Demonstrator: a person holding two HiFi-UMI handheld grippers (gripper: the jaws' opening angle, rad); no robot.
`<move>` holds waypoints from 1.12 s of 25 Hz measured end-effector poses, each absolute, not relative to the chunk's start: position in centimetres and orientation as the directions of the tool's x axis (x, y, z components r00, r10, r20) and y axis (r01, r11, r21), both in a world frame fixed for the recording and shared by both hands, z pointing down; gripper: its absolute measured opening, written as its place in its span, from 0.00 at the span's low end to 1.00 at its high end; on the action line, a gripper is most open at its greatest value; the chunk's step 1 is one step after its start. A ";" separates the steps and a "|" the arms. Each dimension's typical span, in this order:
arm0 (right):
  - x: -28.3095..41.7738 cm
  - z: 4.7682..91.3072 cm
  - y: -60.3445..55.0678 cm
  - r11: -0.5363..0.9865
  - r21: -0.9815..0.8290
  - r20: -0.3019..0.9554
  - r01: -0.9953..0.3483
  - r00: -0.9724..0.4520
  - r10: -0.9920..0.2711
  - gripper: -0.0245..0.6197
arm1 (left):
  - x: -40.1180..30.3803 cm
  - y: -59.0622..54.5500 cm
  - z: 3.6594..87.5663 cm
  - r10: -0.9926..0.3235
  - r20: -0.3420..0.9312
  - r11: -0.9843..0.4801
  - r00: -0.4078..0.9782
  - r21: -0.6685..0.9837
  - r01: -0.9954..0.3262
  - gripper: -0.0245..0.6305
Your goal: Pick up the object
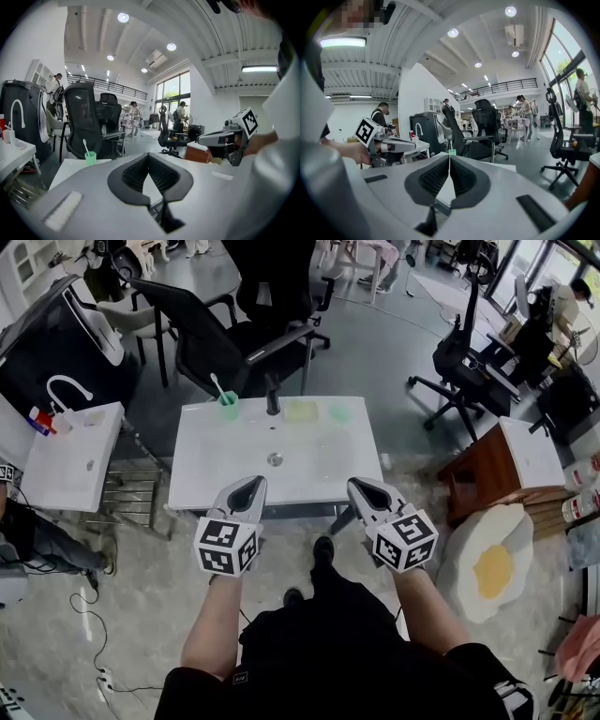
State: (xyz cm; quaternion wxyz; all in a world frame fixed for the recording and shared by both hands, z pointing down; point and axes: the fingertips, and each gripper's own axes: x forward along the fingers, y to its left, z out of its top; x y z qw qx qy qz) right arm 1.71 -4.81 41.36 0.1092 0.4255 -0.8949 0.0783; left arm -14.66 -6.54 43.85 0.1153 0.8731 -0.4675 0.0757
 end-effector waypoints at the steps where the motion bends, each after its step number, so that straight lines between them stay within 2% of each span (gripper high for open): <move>1: 1.6 41.6 -5.3 0.628 -0.049 0.263 -0.776 -0.617 -0.742 0.03 | -14.7 -6.9 44.0 -0.800 0.242 -0.534 0.549 0.131 -0.835 0.05; 12: 1.2 43.5 -14.7 0.681 -0.102 0.276 -0.725 -0.678 -0.681 0.03 | -14.8 -14.3 45.5 -0.815 0.290 -0.484 0.502 0.135 -0.864 0.05; 22: 3.6 46.4 -25.6 0.740 -0.115 0.325 -0.662 -0.729 -0.602 0.03 | -12.5 -23.2 47.1 -0.824 0.344 -0.420 0.450 0.162 -0.893 0.05; 28: 2.5 48.7 -29.4 0.790 -0.082 0.393 -0.608 -0.748 -0.535 0.04 | -13.5 -25.7 48.9 -0.836 0.377 -0.362 0.399 0.169 -0.917 0.05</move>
